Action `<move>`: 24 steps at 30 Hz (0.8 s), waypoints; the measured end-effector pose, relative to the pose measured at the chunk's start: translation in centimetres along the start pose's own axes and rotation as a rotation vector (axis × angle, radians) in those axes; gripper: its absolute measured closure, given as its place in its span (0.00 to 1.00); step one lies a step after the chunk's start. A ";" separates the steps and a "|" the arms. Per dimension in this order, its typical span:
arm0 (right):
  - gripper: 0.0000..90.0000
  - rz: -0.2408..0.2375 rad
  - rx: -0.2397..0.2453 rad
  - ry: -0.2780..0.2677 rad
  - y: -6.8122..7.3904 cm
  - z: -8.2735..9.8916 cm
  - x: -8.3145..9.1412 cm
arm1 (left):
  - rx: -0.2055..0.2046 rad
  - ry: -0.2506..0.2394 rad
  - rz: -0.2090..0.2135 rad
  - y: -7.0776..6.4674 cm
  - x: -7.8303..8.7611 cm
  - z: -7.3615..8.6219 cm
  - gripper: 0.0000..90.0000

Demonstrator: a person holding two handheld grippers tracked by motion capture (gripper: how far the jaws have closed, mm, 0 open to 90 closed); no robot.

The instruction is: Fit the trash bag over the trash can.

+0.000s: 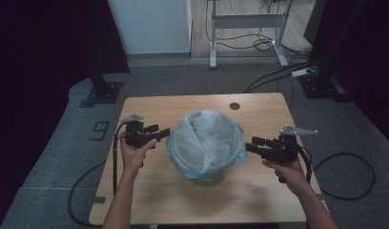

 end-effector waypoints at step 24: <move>0.46 -0.026 0.030 0.067 4.3 3.8 -0.3 | -0.136 -0.004 0.102 -6.7 2.1 -2.0 0.35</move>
Point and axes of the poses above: each handheld gripper's, and its own axes: x roughly backward along the jaws, z roughly out of its underside, y roughly to its left, the point moved 9 cm from there along -x, roughly forward along the jaws, and after that the axes turned 14 degrees about -x, right-handed, at the moved point
